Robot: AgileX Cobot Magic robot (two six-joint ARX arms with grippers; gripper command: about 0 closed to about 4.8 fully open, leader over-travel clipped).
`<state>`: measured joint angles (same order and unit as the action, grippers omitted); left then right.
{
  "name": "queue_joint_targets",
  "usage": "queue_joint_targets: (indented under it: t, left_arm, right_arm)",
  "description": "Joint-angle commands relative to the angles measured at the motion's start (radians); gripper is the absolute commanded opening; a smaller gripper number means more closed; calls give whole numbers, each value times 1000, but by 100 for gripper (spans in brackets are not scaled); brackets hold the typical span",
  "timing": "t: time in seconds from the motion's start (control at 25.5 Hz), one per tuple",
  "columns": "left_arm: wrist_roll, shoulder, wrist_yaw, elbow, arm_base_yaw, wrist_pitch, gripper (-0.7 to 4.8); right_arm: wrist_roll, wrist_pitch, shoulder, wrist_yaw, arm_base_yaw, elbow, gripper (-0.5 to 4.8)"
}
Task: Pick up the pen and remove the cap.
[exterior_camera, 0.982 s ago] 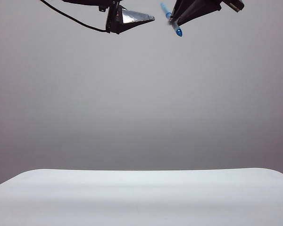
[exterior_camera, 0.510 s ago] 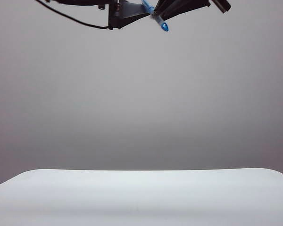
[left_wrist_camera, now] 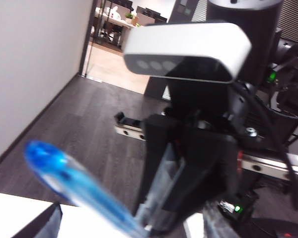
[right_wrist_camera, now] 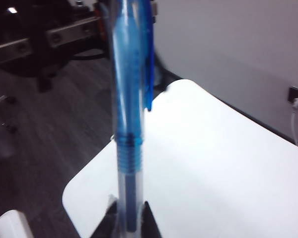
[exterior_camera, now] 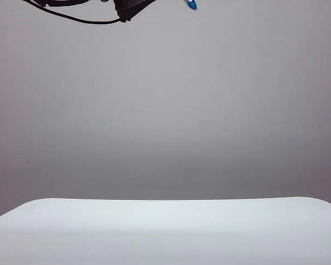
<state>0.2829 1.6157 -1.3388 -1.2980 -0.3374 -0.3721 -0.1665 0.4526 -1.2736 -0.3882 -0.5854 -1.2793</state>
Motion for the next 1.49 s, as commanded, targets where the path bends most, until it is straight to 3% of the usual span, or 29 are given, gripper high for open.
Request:
queue_joint_targets:
  t: [0.04, 0.16, 0.27, 0.59, 1.22, 1.26, 1.37, 1.49]
  left_arm:
    - [-5, -4, 37, 9, 0, -12, 364]
    - [16, -4, 48, 9, -1, -23, 364]
    - [54, -4, 134, 9, -13, -58, 364]
    - [249, -4, 197, 25, -15, -320, 364]
    - [339, -4, 263, 108, -37, -454, 362]
    - [341, -4, 267, 108, -37, -455, 357]
    - [358, -4, 273, 108, -37, -462, 257]
    - [362, -4, 277, 108, -42, -461, 202]
  right_arm:
    - [3, -35, 5, -34, -1, -4, -1]
    - [3, -58, 5, -40, -1, -4, -1]
    - [3, -65, 5, -40, -1, -4, -1]
    - [3, -62, 5, -36, -1, -3, -1]
    - [3, -68, 5, -41, -1, -3, -1]
    - [3, -66, 5, -41, -1, -3, -1]
    - [3, -64, 5, -40, -1, -3, -1]
    - [3, -66, 5, -41, -1, -3, -1]
